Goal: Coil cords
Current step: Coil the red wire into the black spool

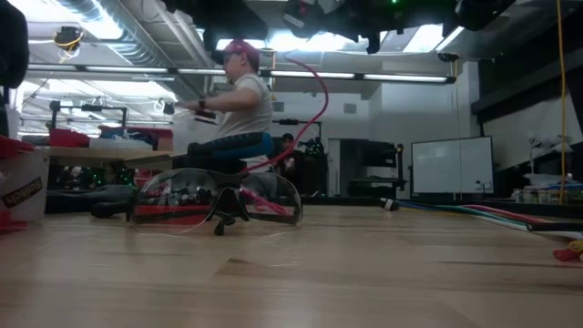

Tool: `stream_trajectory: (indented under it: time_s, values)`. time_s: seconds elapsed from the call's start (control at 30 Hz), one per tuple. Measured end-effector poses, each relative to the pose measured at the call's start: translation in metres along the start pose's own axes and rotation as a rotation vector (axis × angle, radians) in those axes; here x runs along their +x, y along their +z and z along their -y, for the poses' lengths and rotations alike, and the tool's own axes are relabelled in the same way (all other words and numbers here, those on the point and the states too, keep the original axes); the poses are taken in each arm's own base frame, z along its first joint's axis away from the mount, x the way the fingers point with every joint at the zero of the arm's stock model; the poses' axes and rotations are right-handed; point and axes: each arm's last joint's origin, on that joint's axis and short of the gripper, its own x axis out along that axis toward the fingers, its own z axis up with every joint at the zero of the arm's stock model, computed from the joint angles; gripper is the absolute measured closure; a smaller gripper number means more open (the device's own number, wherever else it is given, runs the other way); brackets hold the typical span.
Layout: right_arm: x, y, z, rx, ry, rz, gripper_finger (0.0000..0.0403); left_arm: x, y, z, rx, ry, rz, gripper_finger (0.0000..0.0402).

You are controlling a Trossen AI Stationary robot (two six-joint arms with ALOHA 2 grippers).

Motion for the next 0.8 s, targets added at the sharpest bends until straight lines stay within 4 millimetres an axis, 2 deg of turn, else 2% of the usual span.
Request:
stream_trajectory:
  time_s: [0.2,0.57,0.8]
  values:
    - [0.0,0.001,0.0,0.002,-0.004,0.006,0.0402,0.005,0.003,0.0,-0.02,0.015,0.152,0.0343]
    - [0.0,0.008,-0.001,0.016,0.021,0.081,0.0402,0.036,-0.017,0.003,-0.082,0.023,0.042,0.0343]
    - [0.0,0.007,-0.001,0.004,0.021,0.074,0.0402,0.048,-0.028,0.004,-0.076,0.01,-0.017,0.0343]
